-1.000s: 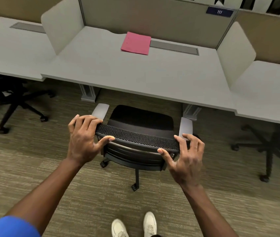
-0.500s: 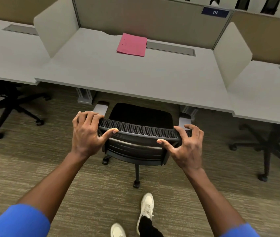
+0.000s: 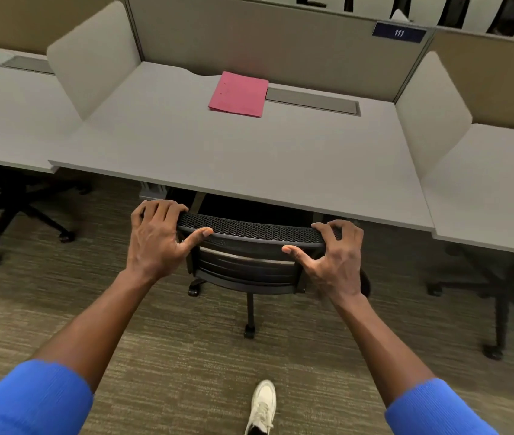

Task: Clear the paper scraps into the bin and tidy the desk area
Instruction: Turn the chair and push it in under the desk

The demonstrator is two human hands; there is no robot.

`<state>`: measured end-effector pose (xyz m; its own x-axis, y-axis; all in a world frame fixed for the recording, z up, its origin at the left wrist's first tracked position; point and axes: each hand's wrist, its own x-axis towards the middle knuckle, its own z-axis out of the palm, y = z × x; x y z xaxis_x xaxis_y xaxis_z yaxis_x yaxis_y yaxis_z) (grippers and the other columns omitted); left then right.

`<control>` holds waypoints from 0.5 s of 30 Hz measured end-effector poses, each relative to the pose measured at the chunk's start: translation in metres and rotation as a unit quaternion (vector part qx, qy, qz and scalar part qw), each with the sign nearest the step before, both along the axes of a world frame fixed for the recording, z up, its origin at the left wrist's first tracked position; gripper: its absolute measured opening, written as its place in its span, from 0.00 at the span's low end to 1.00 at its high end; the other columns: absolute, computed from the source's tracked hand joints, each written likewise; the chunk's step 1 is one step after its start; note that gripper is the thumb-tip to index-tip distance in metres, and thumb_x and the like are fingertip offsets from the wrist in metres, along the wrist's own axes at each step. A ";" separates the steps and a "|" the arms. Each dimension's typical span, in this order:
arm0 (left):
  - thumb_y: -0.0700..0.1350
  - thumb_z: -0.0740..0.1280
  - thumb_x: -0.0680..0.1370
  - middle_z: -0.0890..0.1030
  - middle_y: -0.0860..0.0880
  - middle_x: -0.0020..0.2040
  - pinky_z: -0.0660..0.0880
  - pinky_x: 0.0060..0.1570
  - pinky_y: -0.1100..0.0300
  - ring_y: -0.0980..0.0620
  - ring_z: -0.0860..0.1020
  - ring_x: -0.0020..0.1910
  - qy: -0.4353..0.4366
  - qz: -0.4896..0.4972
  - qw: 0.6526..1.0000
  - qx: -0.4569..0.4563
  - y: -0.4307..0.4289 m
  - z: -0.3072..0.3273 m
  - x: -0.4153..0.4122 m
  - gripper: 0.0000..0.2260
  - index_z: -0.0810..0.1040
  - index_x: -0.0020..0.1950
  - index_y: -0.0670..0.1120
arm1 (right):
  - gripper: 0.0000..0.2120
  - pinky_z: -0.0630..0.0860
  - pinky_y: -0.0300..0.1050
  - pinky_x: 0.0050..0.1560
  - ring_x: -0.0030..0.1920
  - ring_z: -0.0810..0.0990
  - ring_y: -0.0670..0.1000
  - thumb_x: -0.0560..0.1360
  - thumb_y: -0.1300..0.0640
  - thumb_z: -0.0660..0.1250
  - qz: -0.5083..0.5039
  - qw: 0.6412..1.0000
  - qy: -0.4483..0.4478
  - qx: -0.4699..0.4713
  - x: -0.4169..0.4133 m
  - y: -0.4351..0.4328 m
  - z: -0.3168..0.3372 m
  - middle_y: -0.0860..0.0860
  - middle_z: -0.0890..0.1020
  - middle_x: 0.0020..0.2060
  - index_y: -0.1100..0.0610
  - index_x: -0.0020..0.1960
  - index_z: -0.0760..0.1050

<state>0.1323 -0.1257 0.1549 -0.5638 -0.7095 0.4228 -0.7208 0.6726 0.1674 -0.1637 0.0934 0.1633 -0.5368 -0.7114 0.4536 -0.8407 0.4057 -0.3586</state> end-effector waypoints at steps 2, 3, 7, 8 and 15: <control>0.76 0.54 0.79 0.79 0.50 0.62 0.66 0.71 0.44 0.46 0.74 0.66 0.006 0.003 1.000 0.004 -0.012 -0.001 -0.010 0.33 0.77 0.65 0.50 | 0.41 0.74 0.43 0.54 0.63 0.72 0.57 0.68 0.18 0.64 0.001 1.000 -0.002 0.001 -0.012 -0.014 -0.001 0.56 0.75 0.59 0.50 0.63 0.81; 0.76 0.54 0.79 0.79 0.50 0.62 0.66 0.72 0.43 0.45 0.74 0.67 0.008 0.004 1.000 0.003 -0.018 -0.002 -0.015 0.33 0.77 0.65 0.50 | 0.41 0.72 0.42 0.53 0.62 0.72 0.57 0.68 0.18 0.64 0.002 1.000 -0.001 0.001 -0.018 -0.020 -0.002 0.55 0.75 0.59 0.50 0.63 0.81; 0.75 0.54 0.80 0.79 0.49 0.61 0.64 0.76 0.41 0.44 0.74 0.67 0.010 0.011 1.000 -0.010 -0.039 -0.008 -0.037 0.33 0.77 0.66 0.49 | 0.41 0.76 0.46 0.55 0.62 0.72 0.58 0.69 0.18 0.63 0.011 1.000 0.009 0.008 -0.041 -0.040 -0.007 0.56 0.74 0.60 0.50 0.63 0.80; 0.75 0.54 0.80 0.79 0.49 0.60 0.64 0.75 0.41 0.44 0.74 0.66 0.011 0.014 1.000 -0.017 -0.044 -0.009 -0.043 0.33 0.77 0.65 0.49 | 0.40 0.77 0.47 0.56 0.62 0.72 0.58 0.69 0.18 0.63 0.012 1.000 0.012 0.008 -0.047 -0.045 -0.008 0.56 0.74 0.60 0.50 0.63 0.80; 0.75 0.55 0.80 0.78 0.49 0.61 0.66 0.73 0.41 0.43 0.74 0.65 0.019 0.026 0.999 -0.031 -0.076 -0.014 -0.072 0.32 0.77 0.63 0.50 | 0.40 0.79 0.44 0.49 0.64 0.70 0.57 0.68 0.17 0.62 0.012 1.000 0.012 0.011 -0.078 -0.081 -0.010 0.56 0.73 0.61 0.48 0.63 0.79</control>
<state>0.0601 -0.2017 0.1409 -0.5089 -0.7089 0.4883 -0.7490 0.6442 0.1546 -0.2418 0.0129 0.1531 -0.5084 -0.7336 0.4511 -0.8588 0.3929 -0.3289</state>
